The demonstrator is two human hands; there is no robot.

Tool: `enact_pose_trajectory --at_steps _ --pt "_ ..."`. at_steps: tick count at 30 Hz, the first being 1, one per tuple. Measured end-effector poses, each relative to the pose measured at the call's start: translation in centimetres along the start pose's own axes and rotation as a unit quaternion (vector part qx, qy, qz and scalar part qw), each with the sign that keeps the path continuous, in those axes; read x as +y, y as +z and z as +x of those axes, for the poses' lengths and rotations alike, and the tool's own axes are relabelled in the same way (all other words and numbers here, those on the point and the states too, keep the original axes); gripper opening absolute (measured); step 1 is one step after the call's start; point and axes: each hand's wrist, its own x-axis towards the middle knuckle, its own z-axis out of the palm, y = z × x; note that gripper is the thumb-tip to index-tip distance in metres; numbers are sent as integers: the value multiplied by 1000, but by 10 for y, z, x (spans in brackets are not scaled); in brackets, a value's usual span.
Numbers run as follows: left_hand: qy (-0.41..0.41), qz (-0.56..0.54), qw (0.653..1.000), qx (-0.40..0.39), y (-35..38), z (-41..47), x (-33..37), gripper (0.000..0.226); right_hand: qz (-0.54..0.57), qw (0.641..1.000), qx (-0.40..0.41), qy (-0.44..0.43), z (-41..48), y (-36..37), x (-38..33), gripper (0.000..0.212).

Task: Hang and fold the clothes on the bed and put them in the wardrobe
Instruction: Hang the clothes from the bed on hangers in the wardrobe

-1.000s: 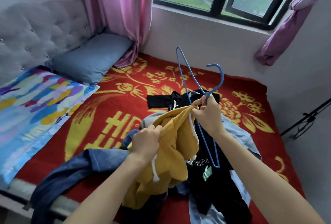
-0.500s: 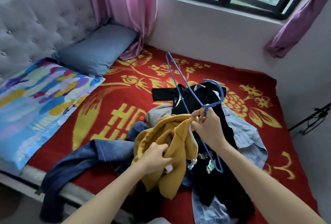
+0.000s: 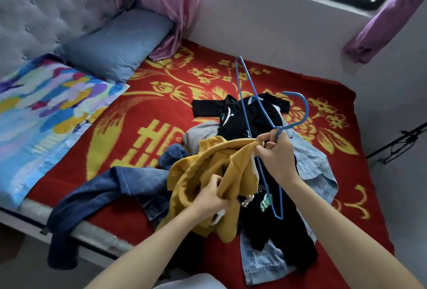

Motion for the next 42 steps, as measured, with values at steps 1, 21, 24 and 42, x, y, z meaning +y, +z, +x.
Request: enact_pose_trajectory --at_steps 1,21,24,42 --pt "14 51 998 26 -4 -2 -1 41 3 1000 7 7 2 -4 3 44" --pt "527 500 501 470 -154 -22 202 14 63 968 158 -183 26 -91 -101 23" --pt "533 538 510 408 -151 -13 190 21 33 972 138 -185 14 -92 -82 42" --pt "314 712 627 -42 -95 -1 39 52 -118 973 -173 94 -23 -64 52 45"
